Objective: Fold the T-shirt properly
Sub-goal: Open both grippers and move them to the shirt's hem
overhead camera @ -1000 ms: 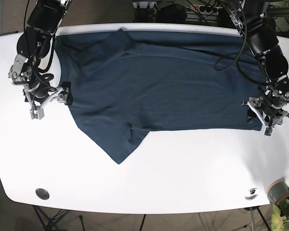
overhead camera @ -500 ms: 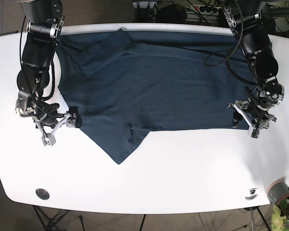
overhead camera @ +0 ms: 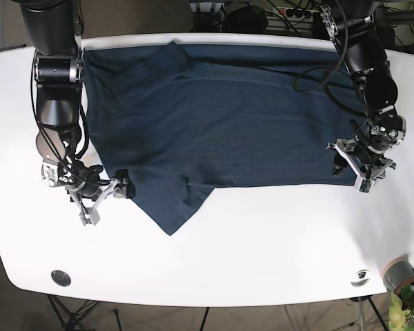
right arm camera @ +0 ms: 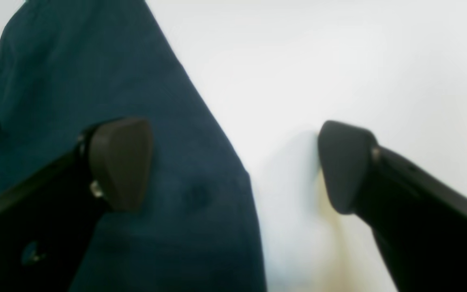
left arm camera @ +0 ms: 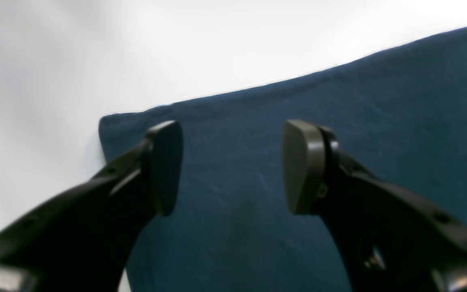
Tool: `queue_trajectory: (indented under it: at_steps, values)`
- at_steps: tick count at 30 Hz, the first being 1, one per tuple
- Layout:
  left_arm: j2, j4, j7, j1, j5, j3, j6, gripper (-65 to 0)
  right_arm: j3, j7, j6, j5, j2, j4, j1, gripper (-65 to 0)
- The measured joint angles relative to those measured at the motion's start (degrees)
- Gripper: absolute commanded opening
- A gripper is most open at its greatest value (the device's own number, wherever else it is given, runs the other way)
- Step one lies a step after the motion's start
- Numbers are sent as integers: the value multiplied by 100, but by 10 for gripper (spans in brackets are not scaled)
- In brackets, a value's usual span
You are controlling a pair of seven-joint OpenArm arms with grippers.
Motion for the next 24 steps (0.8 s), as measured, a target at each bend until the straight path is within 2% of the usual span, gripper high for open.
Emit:
queue_trajectory:
  at_steps: [7, 12, 19, 24]
  values:
    - [-42, -4, 7, 120, 2, -11, -2, -299, -83, 90, -20, 0, -216, -2, 11, -40]
    - [-50, -7, 0, 79, 0, -11, 0, -293, -90, -9, 4, 105, -339, 17, -24, -151]
    - [-175, -332, 24, -144, 26, -203, 4, -292, -87, 0, 2, 136, -426, 280, -240, -155]
    - [-229, -717, -4, -446, -17, -192, 9, -292, -90, -264, 2, 129, -498, 595, -396, -159]
